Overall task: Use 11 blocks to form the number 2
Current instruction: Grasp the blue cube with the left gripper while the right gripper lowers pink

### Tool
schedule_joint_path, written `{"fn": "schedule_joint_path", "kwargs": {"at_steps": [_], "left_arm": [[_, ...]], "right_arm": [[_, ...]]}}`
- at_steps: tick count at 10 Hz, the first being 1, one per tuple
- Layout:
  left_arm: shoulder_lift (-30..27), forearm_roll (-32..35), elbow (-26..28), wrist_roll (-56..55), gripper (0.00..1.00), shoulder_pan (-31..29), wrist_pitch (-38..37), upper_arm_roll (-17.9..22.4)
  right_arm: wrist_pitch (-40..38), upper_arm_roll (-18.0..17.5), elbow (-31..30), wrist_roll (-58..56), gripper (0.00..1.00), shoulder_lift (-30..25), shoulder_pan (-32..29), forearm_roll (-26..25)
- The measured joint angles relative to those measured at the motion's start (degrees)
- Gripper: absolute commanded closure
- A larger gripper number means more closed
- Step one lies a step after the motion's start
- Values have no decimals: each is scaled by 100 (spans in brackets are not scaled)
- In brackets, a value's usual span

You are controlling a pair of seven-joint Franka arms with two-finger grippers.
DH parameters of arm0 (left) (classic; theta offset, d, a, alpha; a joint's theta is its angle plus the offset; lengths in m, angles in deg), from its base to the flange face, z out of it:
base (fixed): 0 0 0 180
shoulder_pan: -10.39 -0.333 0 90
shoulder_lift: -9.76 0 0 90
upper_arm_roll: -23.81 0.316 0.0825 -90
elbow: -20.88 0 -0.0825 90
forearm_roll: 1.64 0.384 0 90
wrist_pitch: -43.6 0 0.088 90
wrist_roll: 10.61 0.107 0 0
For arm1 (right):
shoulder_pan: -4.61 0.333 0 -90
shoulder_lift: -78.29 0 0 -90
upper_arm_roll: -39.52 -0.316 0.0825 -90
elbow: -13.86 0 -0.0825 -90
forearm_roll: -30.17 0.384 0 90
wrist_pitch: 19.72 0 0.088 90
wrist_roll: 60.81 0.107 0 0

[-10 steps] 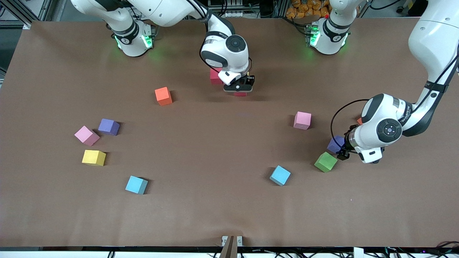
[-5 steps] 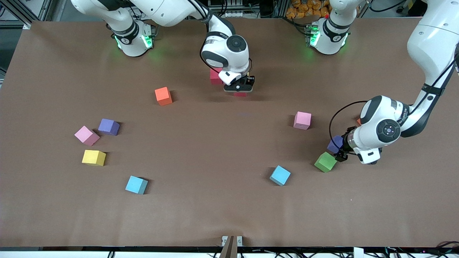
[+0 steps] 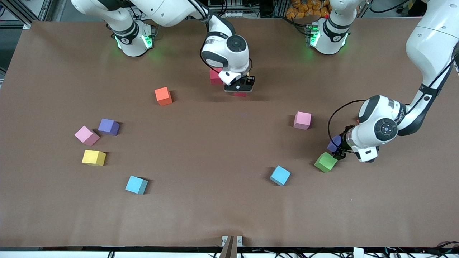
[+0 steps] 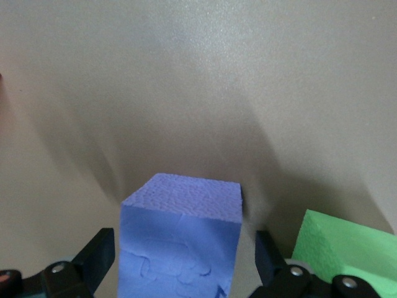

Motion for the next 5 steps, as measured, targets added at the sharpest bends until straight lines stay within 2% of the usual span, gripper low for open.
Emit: {"fn": "schedule_joint_path", "kwargs": {"at_steps": [2,3,4,5], "left_arm": [[0,37,0,0,0,-21,1,12],[0,84,0,0,0,-28,1,39],[0,112,1,0,11,-37,3,58],[0,122,1,0,66,-43,4,67]], "right_arm": [[1,7,9,1,66,1,1,0],[1,10,15,1,61,3,1,0],[1,12,18,2,50,6,1,0],[1,14,21,2,47,8,2,1]]}}
